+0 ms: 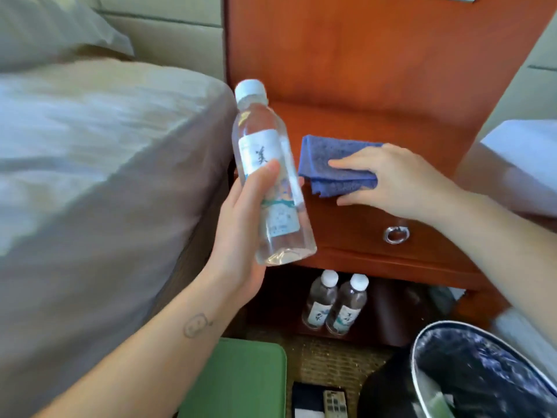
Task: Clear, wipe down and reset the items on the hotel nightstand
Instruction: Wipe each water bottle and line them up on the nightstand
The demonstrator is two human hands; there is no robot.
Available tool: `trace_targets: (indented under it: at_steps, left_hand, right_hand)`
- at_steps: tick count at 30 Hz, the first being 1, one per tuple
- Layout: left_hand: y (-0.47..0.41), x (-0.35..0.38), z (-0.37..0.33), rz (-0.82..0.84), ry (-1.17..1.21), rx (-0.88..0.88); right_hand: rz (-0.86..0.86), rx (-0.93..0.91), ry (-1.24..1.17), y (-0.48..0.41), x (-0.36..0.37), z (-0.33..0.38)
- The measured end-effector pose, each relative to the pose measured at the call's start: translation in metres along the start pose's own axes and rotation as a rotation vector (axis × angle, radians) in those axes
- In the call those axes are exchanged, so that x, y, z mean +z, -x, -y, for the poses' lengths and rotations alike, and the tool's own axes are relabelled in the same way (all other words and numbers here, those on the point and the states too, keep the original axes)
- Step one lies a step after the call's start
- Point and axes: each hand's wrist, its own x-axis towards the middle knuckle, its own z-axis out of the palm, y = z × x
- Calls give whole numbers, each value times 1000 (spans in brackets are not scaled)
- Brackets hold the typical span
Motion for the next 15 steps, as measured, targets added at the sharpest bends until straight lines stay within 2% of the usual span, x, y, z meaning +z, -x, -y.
trace_targets:
  at_steps: [3,6,8,11,15]
  left_hand:
    - [-9,22,-33,-43,27,-139]
    - [-15,57,-77,-58,36,-264]
    - [-16,82,-107,-58,-14,-305]
    - [-24,133,-165,-49,-96,-333]
    - [-40,214,-249,-140,-201,-337]
  right_hand:
    - [30,57,-78,-4,-30,2]
    - [-84,319,-361,-10,-72,9]
    - [-175,524,-647,-2,-105,20]
    - [-274,685,-1164,11,-177,35]
    - [-180,740,-1778,13,-301,52]
